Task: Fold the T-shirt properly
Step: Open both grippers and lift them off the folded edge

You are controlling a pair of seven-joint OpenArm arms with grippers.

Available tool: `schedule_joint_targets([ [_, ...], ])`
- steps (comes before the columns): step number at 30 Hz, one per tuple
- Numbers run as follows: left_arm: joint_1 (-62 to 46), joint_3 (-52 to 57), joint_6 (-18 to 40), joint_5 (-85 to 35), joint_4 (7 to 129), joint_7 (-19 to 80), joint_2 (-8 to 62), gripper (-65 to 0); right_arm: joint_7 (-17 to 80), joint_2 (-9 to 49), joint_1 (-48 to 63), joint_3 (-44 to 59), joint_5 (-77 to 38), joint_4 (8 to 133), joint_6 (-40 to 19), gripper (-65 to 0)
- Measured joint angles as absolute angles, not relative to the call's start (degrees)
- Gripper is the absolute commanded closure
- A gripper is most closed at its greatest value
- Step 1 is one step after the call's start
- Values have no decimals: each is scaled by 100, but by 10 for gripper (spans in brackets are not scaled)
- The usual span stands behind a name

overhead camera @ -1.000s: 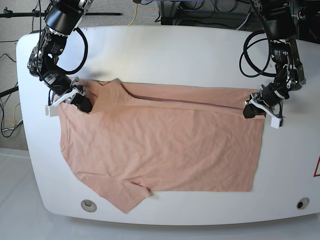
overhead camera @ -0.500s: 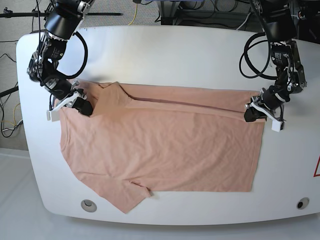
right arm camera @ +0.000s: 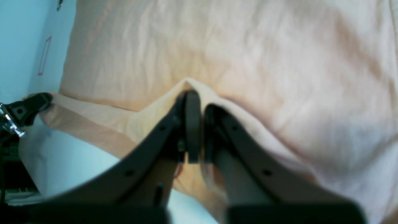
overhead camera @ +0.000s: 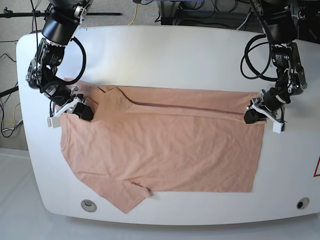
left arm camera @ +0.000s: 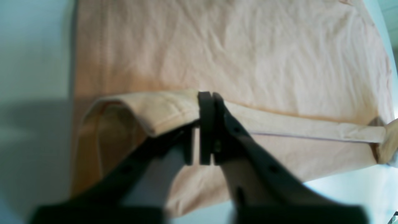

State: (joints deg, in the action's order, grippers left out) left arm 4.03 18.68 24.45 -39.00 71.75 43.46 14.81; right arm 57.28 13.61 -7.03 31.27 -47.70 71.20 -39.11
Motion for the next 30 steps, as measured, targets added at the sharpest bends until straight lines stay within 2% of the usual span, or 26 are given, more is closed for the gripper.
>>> schedule_joint_targets([
  [2, 447, 1868, 2440, -3826, 7146, 4416, 1498, -252, 5714, 1347, -731, 3177, -4654, 7118, -3900, -171],
  [6, 508, 1868, 2414, -3815, 7122, 4445, 1518, -334, 5697, 1352, -777, 3188, -4622, 7113, -3896, -302],
  [8, 530, 1868, 2416, -3809, 7098, 4456, 1533, -398, 5673, 1352, -794, 3175, -4622, 7111, -3898, -417],
  [12, 582, 1855, 2425, -3719, 7070, 4499, 1579, -404, 5601, 1409, -827, 3107, -4622, 7067, -3896, -459],
  [16, 633, 1824, 2429, -3682, 7072, 4499, 1660, -400, 5577, 1498, -840, 3105, -4624, 7065, -3896, -461],
  [22, 727, 1815, 2421, -3406, 7459, 4383, 1833, -372, 5555, 1791, -797, 3103, -4624, 7039, -3903, -410],
  [28, 886, 1806, 2447, -3280, 7854, 4145, 1951, -320, 5546, 1944, -637, 3114, -4626, 7153, -3900, -304],
  [30, 845, 1791, 2495, -3297, 7924, 4075, 1931, -276, 5594, 1911, -589, 3100, -4624, 7275, -3920, -235],
])
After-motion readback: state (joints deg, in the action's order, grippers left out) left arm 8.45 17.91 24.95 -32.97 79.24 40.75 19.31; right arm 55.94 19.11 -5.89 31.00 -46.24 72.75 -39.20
